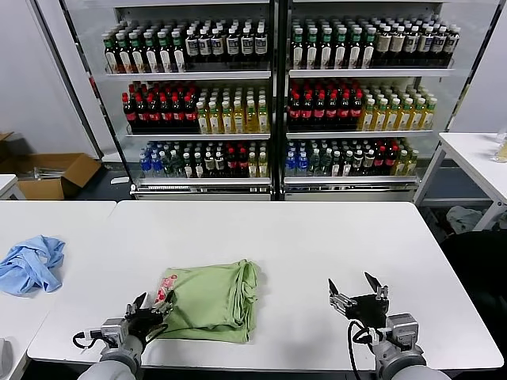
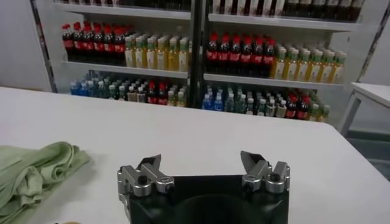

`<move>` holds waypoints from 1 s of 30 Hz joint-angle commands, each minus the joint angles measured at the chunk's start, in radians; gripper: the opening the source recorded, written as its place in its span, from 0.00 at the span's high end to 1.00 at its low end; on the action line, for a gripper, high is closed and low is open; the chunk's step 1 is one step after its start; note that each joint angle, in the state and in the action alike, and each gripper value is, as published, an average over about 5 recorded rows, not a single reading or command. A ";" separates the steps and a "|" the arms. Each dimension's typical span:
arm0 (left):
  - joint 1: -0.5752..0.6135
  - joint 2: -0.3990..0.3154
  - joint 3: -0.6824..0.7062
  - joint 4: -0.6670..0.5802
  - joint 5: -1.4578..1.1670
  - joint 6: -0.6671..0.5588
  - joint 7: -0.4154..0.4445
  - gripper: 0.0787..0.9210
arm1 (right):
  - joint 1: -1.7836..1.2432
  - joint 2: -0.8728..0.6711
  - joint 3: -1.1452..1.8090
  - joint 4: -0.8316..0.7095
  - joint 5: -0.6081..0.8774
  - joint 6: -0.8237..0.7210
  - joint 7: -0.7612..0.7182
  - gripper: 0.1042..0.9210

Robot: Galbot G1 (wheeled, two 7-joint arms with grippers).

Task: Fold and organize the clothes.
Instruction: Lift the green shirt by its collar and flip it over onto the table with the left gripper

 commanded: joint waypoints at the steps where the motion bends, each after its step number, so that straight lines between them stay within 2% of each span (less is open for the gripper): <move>1: 0.001 0.000 -0.023 0.039 -0.095 0.004 0.025 0.32 | -0.005 -0.002 0.002 0.005 -0.003 0.000 0.001 0.12; 11: 0.005 -0.002 -0.028 0.044 -0.107 -0.047 0.080 0.67 | -0.003 -0.005 -0.005 0.002 -0.003 0.000 0.001 0.12; 16: 0.011 0.029 -0.123 -0.075 -0.230 -0.036 0.099 0.84 | 0.003 -0.015 -0.004 0.002 0.000 -0.001 0.001 0.12; 21: 0.031 0.128 -0.408 -0.221 -0.502 0.067 0.101 0.97 | 0.015 -0.019 0.002 -0.005 0.005 -0.001 0.001 0.12; 26: 0.064 0.280 -0.702 -0.179 -0.767 0.107 0.102 0.98 | 0.031 -0.017 0.008 -0.013 0.012 -0.001 0.000 0.12; 28: 0.060 0.324 -0.751 -0.139 -0.823 0.108 0.097 0.98 | 0.037 -0.019 0.010 -0.016 0.015 0.000 0.000 0.12; 30: 0.030 0.336 -0.730 -0.131 -0.848 0.108 0.079 0.98 | 0.040 -0.022 0.014 -0.018 0.016 0.001 0.000 0.12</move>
